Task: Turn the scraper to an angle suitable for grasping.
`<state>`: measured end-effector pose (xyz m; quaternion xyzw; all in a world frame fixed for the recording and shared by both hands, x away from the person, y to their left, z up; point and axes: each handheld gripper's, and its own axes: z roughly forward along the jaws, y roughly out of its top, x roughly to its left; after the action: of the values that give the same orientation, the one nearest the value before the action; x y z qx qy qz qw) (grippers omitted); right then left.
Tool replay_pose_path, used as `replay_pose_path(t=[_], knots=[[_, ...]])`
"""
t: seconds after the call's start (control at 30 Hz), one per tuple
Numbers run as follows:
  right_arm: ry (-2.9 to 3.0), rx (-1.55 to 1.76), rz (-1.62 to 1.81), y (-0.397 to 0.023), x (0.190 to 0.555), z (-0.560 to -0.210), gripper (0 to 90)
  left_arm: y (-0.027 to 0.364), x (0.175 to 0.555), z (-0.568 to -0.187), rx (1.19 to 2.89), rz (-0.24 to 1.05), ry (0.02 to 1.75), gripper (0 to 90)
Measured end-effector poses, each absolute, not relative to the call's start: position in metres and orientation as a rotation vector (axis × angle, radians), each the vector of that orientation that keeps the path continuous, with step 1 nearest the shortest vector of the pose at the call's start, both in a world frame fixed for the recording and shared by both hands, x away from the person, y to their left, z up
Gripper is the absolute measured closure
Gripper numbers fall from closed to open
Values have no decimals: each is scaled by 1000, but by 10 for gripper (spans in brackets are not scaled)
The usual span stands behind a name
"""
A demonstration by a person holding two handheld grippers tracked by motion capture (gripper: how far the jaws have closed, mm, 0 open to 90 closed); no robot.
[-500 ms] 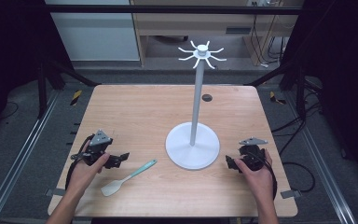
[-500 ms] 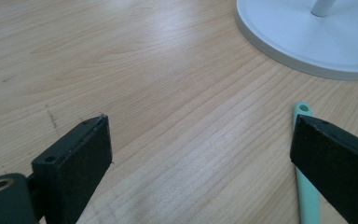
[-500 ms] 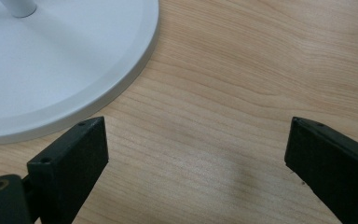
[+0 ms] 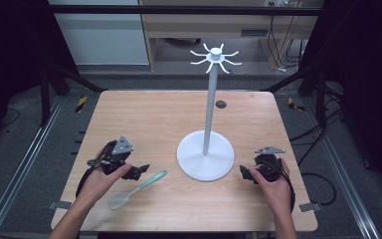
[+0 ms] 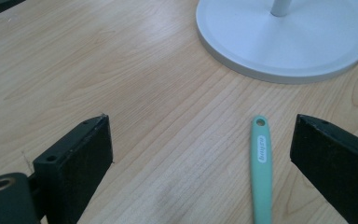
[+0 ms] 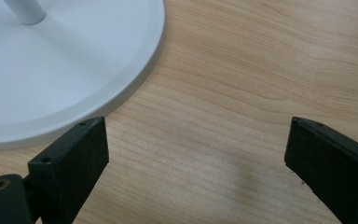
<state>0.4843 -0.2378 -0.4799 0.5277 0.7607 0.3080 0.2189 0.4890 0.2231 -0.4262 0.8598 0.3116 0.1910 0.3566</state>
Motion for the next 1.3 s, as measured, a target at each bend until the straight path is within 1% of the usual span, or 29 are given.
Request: replay_pose_path(t=[0.03, 0.13, 0.23, 0.27, 0.33, 0.4, 0.43, 0.63, 0.77, 0.9, 1.03, 1.07, 1.17, 1.3], knots=[[2103, 1455, 856, -238, 484, -480, 66, 215, 488, -421, 2242, 485, 797, 54], [2100, 1443, 868, -238, 484, -479, 66, 207, 487, -419, 2279, 472, 781, 54], [2097, 1438, 881, -238, 482, -477, 65, 196, 486, -419, 2348, 420, 784, 54], [2097, 1438, 881, -238, 482, -477, 65, 196, 486, -419, 2348, 420, 784, 55], [2094, 1448, 902, -239, 482, -476, 64, 191, 486, -420, 2418, 399, 762, 74], [2089, 1451, 909, -239, 483, -476, 64, 189, 486, -420, 2435, 389, 763, 69], [2091, 1453, 909, -239, 483, -476, 64, 186, 487, -419, 2474, 375, 747, 71], [2095, 1447, 901, -240, 484, -478, 65, 178, 490, -420, 2538, 358, 728, 82], [2088, 1450, 913, -241, 484, -478, 65, 174, 493, -420, 2575, 338, 713, 110], [2086, 1459, 917, -242, 484, -478, 65, 171, 494, -425, 2613, 328, 699, 161], [2083, 1460, 916, -242, 483, -478, 66, 170, 495, -428, 2646, 298, 681, 245], [2083, 1460, 916, -242, 483, -478, 66, 170, 495, -430, 2654, 293, 675, 245], [2081, 1461, 913, -242, 483, -478, 68, 169, 495, -432, 2677, 264, 669, 347], [2091, 1449, 908, -241, 483, -477, 69, 164, 497, -437, 2685, 255, 676, 353]])
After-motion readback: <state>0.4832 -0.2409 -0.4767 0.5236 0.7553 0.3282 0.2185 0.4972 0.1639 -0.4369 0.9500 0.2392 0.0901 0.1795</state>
